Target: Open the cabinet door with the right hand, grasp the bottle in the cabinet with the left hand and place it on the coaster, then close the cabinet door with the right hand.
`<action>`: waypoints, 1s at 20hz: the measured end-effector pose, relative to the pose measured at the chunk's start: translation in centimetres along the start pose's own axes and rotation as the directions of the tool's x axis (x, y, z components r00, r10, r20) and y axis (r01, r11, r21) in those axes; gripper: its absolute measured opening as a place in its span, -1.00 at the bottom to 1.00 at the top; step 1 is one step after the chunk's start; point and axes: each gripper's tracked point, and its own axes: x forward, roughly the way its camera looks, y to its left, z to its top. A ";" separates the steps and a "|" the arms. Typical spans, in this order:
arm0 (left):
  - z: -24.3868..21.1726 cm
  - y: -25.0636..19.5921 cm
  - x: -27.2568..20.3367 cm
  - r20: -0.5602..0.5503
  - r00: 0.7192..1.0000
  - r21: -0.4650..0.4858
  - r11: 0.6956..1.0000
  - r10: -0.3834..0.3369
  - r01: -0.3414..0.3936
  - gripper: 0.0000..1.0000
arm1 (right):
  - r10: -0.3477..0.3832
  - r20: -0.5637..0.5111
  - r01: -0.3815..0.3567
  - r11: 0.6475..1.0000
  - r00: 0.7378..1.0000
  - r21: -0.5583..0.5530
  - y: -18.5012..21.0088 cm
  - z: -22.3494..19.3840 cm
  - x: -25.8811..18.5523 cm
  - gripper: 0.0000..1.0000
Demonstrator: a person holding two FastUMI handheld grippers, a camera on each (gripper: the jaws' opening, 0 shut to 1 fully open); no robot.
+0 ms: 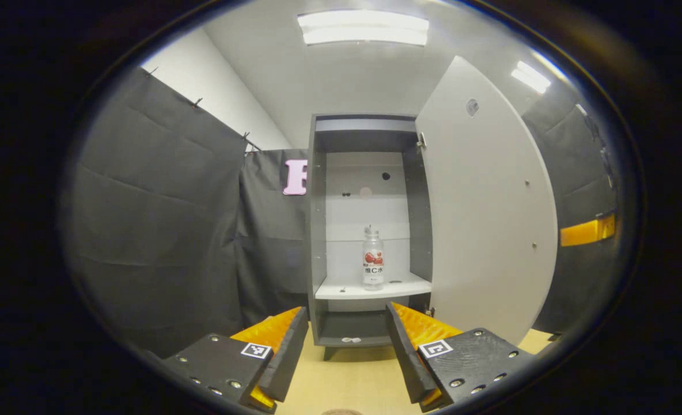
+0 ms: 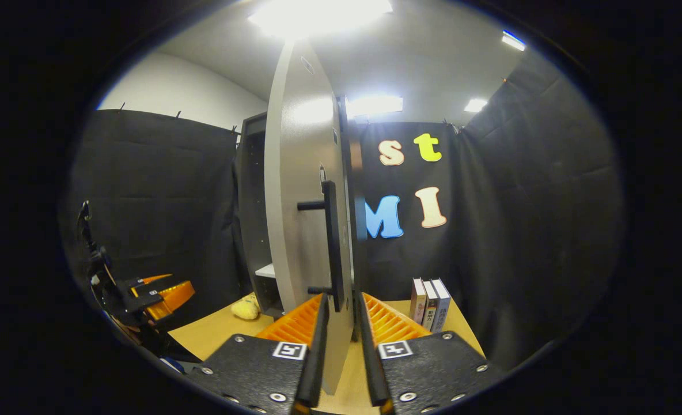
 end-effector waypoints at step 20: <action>0.2 -5.6 24.2 0.021 0.966 -0.108 0.960 -0.258 0.259 0.65 | -0.450 -0.024 0.451 0.892 0.893 0.025 -8.6 -5.7 -2.9 0.94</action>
